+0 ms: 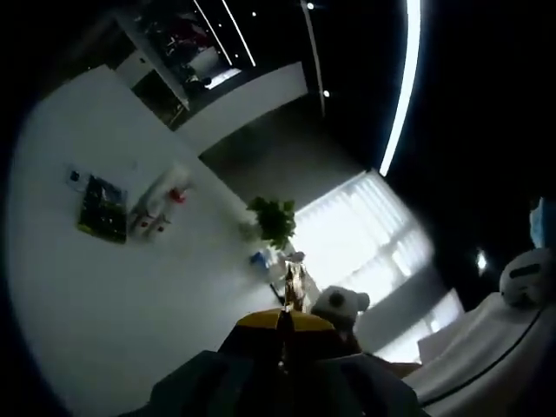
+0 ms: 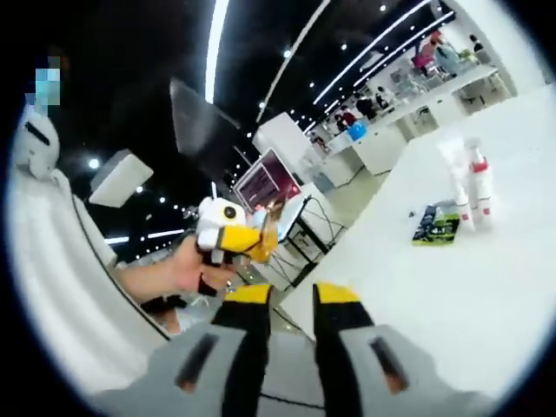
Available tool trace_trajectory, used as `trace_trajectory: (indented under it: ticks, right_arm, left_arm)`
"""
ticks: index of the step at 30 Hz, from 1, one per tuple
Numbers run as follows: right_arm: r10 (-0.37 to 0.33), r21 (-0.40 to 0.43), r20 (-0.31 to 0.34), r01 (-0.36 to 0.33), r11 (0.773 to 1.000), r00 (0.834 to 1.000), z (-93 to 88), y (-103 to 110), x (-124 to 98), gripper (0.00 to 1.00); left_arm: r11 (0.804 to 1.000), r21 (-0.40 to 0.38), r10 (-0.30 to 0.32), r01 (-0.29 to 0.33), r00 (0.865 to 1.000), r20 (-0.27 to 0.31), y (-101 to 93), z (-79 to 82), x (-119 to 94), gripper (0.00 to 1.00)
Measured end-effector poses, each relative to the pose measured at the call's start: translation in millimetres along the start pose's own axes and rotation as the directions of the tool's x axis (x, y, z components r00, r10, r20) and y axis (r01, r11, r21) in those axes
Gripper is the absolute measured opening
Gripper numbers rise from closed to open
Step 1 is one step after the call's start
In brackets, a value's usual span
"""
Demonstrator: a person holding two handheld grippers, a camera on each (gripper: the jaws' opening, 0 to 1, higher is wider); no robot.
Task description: Arrange the skincare products in the storage area until every visible bottle or jar stands upright without overlapping.
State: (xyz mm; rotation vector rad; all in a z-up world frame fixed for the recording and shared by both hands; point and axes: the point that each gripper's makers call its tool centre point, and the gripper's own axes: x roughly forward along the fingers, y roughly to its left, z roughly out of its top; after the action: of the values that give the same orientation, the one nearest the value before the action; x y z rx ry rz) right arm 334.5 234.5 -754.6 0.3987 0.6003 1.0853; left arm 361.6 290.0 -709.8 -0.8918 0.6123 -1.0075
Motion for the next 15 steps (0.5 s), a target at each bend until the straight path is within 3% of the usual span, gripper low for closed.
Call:
trace_trajectory:
  ticks: [6, 8, 12, 14, 15]
  right_arm:
    - [-0.084, -0.086, -0.157, 0.071, 0.994, 0.984, -33.7, -14, -1, 0.22]
    - [-0.043, -0.092, -0.206, 0.025, 0.995, 0.978, -46.0, -8, 0, 0.25]
    - [-0.046, -0.097, -0.24, 0.024, 0.995, 0.97, -55.3, -8, 3, 0.44]
    - [-0.027, -0.074, -0.256, 0.008, 0.997, 0.966, -57.7, -5, 4, 0.42]
    - [0.003, -0.043, -0.266, -0.015, 0.999, 0.964, -59.7, -2, 5, 0.37]
  left_arm:
    - [0.999, -0.013, 0.035, -0.035, 0.999, 0.005, 15.4, 4.2, -4, 0.01]
    - [0.999, -0.013, 0.04, -0.039, 0.999, 0.002, 17.6, 4.5, -3, 0.01]
    - [0.999, -0.021, 0.034, -0.034, 0.999, 0.002, 19.5, 5.9, 1, 0.01]
    - [0.999, -0.024, 0.036, -0.036, 0.999, 0.002, 21.9, 6.6, 2, 0.01]
    - [0.999, -0.025, 0.037, -0.037, 0.999, 0.003, 22.7, 7.2, 2, 0.01]
